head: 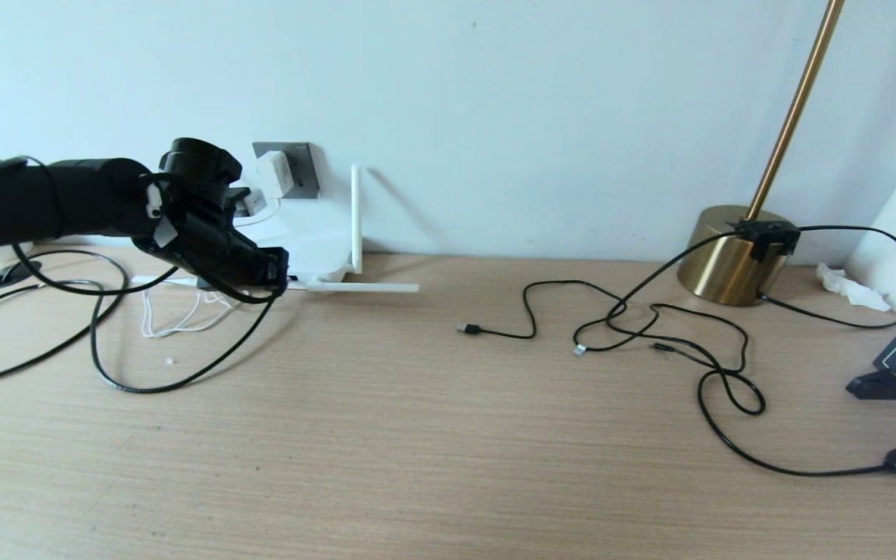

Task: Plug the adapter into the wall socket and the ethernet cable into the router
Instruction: Plug cable into router interface

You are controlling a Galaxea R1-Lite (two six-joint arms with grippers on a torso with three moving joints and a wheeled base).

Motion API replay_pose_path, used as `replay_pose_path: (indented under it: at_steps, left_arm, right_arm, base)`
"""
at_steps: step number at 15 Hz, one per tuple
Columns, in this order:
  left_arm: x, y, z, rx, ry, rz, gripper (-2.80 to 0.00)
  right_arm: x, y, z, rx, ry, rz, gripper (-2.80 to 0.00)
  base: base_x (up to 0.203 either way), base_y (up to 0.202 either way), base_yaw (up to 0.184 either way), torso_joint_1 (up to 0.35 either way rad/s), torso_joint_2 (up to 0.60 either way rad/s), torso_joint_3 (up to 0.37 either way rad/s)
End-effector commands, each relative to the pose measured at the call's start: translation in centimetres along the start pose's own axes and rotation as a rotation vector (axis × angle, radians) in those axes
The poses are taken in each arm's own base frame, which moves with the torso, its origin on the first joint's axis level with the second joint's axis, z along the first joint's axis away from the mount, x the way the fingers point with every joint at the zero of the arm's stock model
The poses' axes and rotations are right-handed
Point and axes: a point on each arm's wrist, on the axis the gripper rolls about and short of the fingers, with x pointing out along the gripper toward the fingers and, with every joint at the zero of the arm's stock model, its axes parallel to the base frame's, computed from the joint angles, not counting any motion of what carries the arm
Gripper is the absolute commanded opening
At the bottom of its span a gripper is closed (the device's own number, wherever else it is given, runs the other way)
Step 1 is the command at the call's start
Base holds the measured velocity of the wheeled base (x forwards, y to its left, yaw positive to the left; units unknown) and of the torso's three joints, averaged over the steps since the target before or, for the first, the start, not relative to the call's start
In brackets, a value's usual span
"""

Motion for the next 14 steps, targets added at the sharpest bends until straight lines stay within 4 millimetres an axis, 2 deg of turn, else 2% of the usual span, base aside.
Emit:
replay_pose_path:
  at_steps: [1,14]
  left_arm:
    - [0.15,-0.01,-0.07,0.000,0.006,0.000,-2.80]
    - [0.10,-0.02,0.14,0.001,-0.008,0.000,-2.80]
  right_arm:
    - [0.00,0.00,-0.02,-0.001,0.001,0.001,-2.80]
    - [0.00,0.00,-0.02,-0.001,0.001,0.001,-2.80]
  base:
    - [0.000,0.000,0.000,0.000,0.00,0.000]
    - [0.000,0.000,0.000,0.000,0.00,0.000]
